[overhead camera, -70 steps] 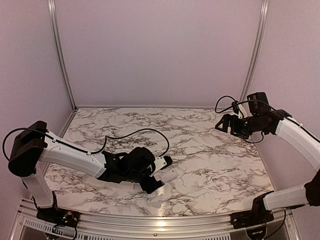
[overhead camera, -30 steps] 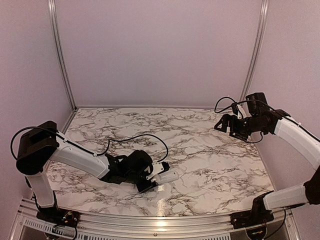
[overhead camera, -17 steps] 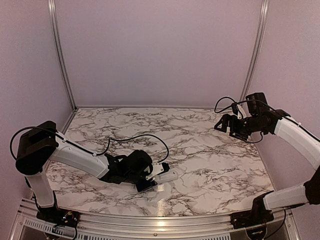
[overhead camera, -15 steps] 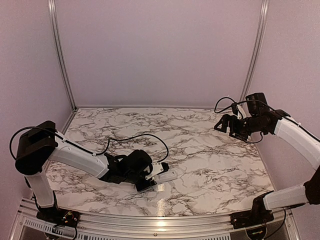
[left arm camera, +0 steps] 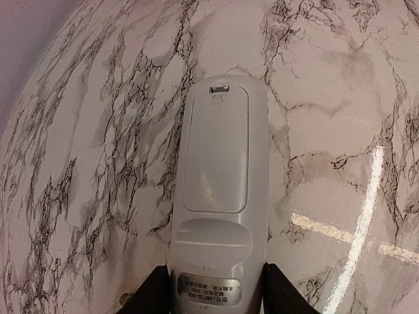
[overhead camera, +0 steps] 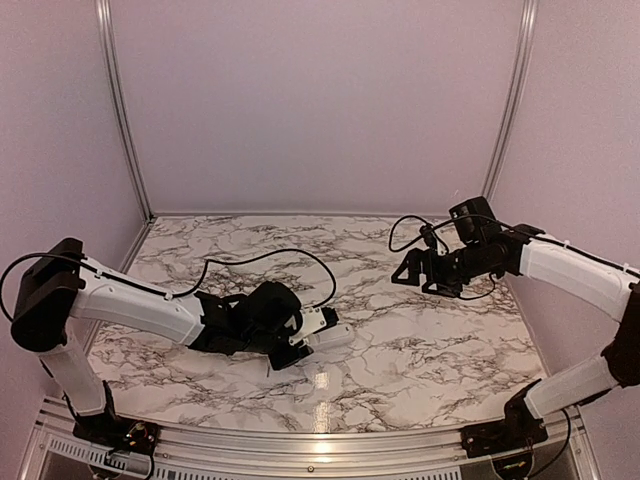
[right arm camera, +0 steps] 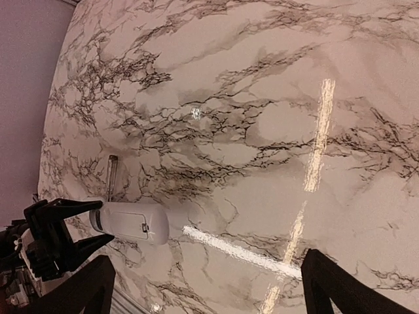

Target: Unload the batteries from the remote control

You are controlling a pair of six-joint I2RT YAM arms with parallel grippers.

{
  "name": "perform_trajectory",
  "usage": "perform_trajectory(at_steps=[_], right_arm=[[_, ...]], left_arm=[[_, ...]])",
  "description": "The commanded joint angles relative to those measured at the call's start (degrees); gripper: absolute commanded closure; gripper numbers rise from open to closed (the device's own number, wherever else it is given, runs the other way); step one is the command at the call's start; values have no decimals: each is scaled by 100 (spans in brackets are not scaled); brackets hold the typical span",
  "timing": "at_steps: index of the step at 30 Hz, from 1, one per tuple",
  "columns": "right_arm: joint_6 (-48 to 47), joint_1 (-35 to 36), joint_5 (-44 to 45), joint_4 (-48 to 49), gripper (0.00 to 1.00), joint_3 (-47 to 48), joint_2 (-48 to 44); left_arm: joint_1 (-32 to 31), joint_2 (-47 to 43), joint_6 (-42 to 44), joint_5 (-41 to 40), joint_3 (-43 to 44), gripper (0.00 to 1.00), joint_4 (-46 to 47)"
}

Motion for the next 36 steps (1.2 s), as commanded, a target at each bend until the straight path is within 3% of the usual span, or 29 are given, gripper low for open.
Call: perform_trajectory(at_steps=[1, 7, 13, 20, 30, 36], right_arm=[[55, 48, -1107, 752, 2, -81, 188], [399, 73, -2693, 1613, 2, -247, 433], [933, 261, -3419, 2391, 4, -275, 671], [1114, 618, -3773, 2665, 9, -147, 1012], [1634, 656, -4005, 3404, 36, -104, 1034], [1567, 656, -4142, 3379, 59, -116, 1053]], left_arm=[[33, -484, 87, -95, 274, 59, -174], [33, -848, 109, -105, 463, 59, -269], [33, -1057, 153, -116, 725, 59, -321], [33, -1091, 250, -93, 1052, 59, -359], [28, -1100, 381, -25, 1124, 59, -409], [24, -1117, 465, 30, 1164, 59, -413]])
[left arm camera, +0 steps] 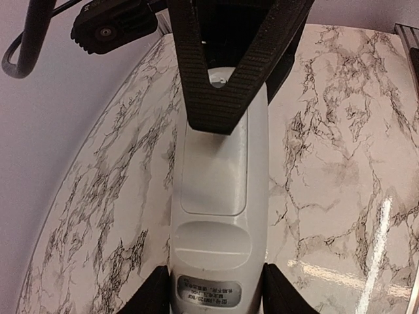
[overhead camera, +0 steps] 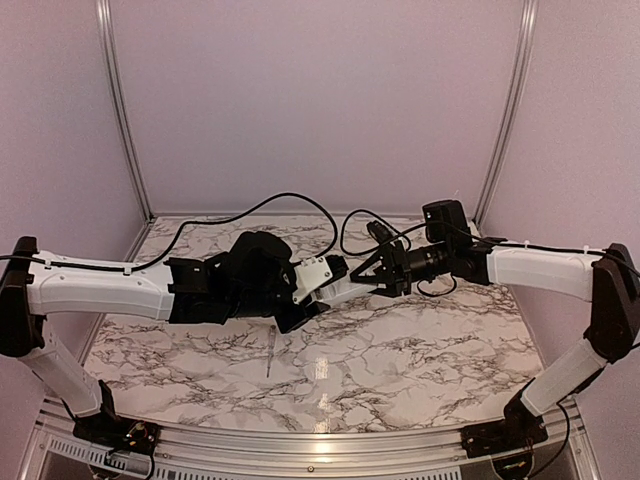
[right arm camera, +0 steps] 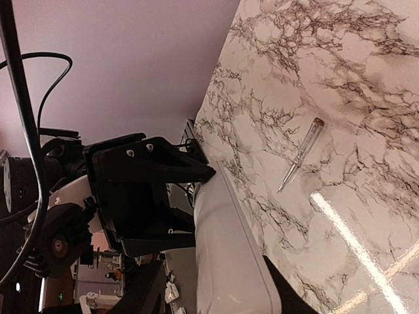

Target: Unload the batteries from the remote control

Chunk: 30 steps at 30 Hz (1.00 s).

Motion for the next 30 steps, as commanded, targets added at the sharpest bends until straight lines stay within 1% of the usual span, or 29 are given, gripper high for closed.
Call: perform_trajectory(at_steps=[1, 5, 7, 8, 12, 13, 14, 15, 18, 20, 23, 24, 26, 28, 30], right_arm=[[31, 42, -160, 175, 63, 125, 13], [59, 42, -179, 185, 78, 112, -6], [42, 45, -193, 180, 84, 133, -29], [36, 44, -201, 176, 85, 150, -40], [-56, 42, -177, 99, 87, 312, -100], [-117, 42, -126, 31, 88, 385, -97], [-148, 42, -63, -5, 89, 460, -107], [-147, 42, -25, 24, 89, 514, -105], [-140, 42, 83, 167, 89, 702, -120], [-167, 43, 179, 185, 89, 865, -130], [-72, 42, 327, 614, 89, 1015, -149], [9, 42, 360, 776, 89, 1046, -153], [324, 42, 352, 1327, 89, 1029, -149], [610, 44, 352, 1815, 89, 1029, -158], [782, 45, 357, 2097, 89, 1098, -151]], left_arm=[[24, -211, 146, 70, 193, 58, -16], [24, -219, 186, 46, 268, 57, -69], [24, -265, 197, 4, 306, 54, -94], [24, -294, 173, -30, 324, 49, -95], [24, -474, -9, -223, 446, 18, -247], [24, -550, -52, -297, 454, 9, -293], [29, -649, -64, -403, 416, 4, -319], [31, -767, -82, -474, 364, 1, -339], [135, -1180, -346, -595, 248, 1, -420], [443, -1437, -785, -113, 307, 1, -615], [1188, -1710, -1674, 1277, 466, 1, -819], [1458, -1758, -2048, 1851, 483, 1, -793], [1961, -1782, -2654, 2693, 492, 1, -566], [2224, -1728, -3186, 3323, 473, 1, -279], [2471, -1599, -3886, 4037, 460, 1, 216]])
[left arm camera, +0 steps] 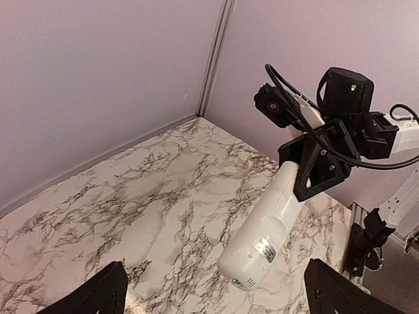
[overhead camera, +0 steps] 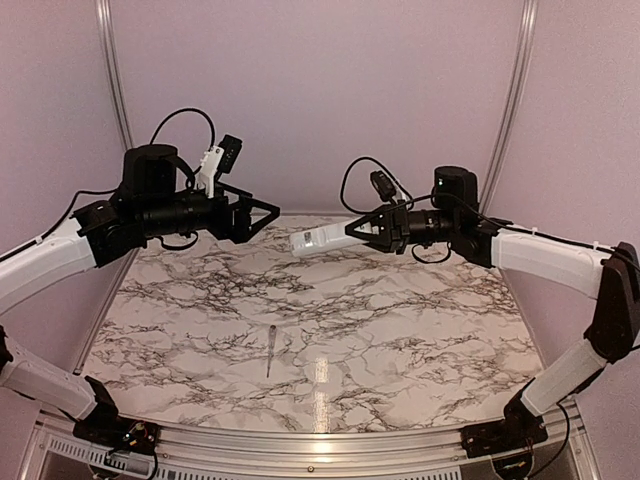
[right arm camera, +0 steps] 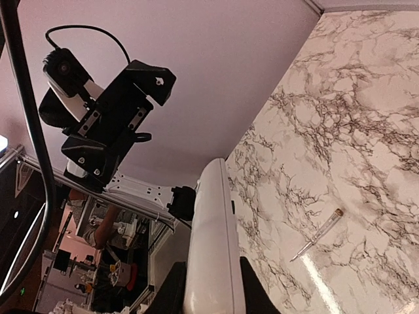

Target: Unload the batteries from the remote control

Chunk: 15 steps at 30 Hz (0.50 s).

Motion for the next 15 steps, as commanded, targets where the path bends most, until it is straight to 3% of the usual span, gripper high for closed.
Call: perform_trajectory(at_steps=[1, 8, 15], right_arm=[[517, 38, 72, 1175, 89, 310, -144], [857, 40, 254, 1827, 88, 425, -219], [1031, 42, 138, 2108, 89, 554, -186]], left_arm=[[419, 231, -1981, 2234, 46, 2, 856], [589, 877, -4023, 3400, 196, 9, 2633], [586, 1487, -4982, 3858, 459, 26, 3631]])
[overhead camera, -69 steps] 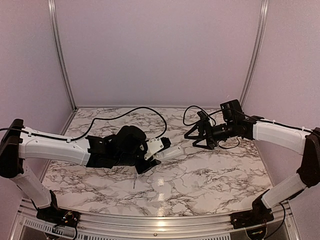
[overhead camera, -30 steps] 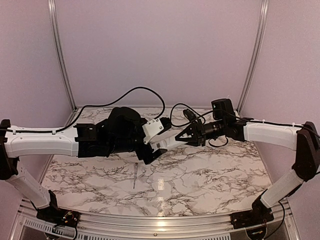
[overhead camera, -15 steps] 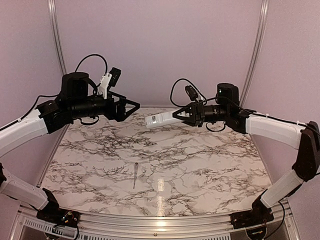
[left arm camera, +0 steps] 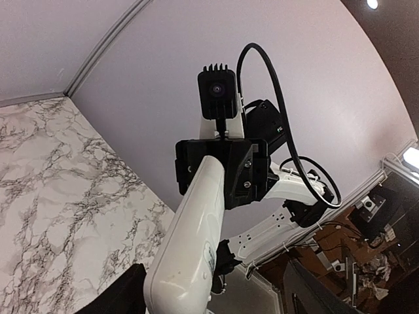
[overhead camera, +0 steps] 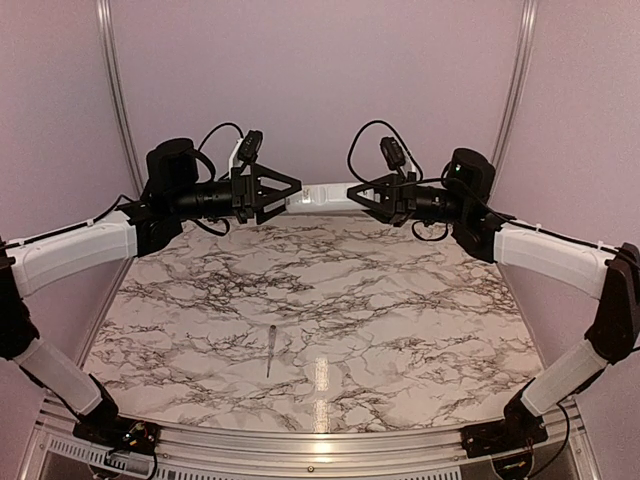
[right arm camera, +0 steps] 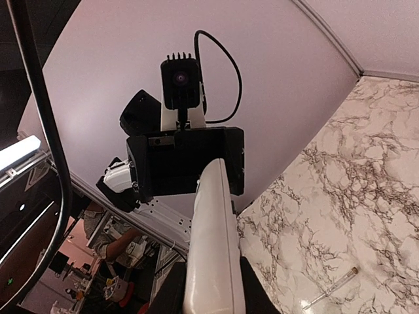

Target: Unload the batteries from the remote control

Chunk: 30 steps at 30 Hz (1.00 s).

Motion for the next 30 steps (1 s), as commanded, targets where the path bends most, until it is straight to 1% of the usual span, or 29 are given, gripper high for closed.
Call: perform_trajectory(at_steps=[1, 4, 7, 10, 15, 19, 24, 30], right_arm=[[162, 39, -47, 386, 89, 330, -146], [138, 37, -77, 345, 89, 380, -150], [132, 37, -62, 349, 89, 440, -138], [230, 43, -132, 452, 89, 492, -49], [260, 38, -168, 485, 90, 493, -4], [265, 37, -225, 495, 90, 468, 42], [243, 37, -282, 414, 90, 506, 106], [137, 37, -286, 255, 90, 536, 134]], left_arm=[[12, 361, -954, 593, 381, 28, 1200], [12, 541, -1140, 728, 500, 34, 1417], [12, 672, -1231, 900, 568, 36, 1474], [4, 741, -1285, 960, 550, 42, 1565], [4, 858, -1315, 1039, 634, 46, 1544], [-5, 957, -1334, 1071, 714, 53, 1491], [-56, 1030, -1320, 1092, 775, 55, 1447], [-141, 1154, -1276, 1068, 872, 65, 1391]])
